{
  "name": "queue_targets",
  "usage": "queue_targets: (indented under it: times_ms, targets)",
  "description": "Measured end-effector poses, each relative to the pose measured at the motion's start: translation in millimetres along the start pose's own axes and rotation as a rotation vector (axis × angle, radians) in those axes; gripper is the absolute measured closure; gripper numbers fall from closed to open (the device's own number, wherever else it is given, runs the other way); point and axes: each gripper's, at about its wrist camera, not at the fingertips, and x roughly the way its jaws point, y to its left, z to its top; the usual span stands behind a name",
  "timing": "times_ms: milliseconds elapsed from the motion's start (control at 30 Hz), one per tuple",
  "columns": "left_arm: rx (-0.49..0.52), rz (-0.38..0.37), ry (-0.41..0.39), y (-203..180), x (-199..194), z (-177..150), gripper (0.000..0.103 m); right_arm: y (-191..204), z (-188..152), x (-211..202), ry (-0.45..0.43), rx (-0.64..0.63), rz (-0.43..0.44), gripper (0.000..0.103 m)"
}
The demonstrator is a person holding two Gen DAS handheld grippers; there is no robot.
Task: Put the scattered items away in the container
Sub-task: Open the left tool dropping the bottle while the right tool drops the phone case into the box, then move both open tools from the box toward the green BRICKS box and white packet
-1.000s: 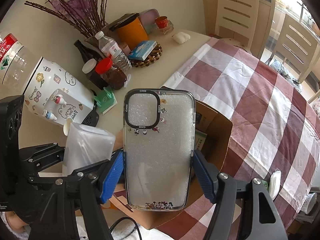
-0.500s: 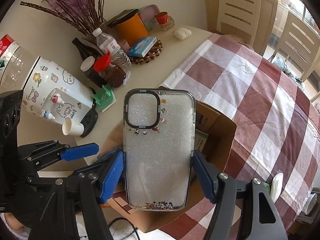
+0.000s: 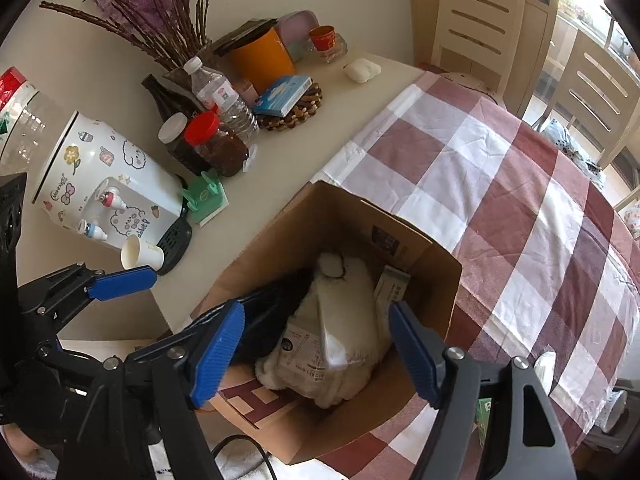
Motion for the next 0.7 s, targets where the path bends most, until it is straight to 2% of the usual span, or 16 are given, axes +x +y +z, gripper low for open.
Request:
queue_targets:
  times_ms: [300,700]
  targets:
    - [-0.014,0.006,-0.008,2,-5,-2,0.023,2,-3,-9,-0.016,0.005,-0.007,0.026]
    - [0.031,0.015,0.001,-18,-12,-12,0.023,-5,-22,-28,-0.044,0.031,-0.035,0.026]
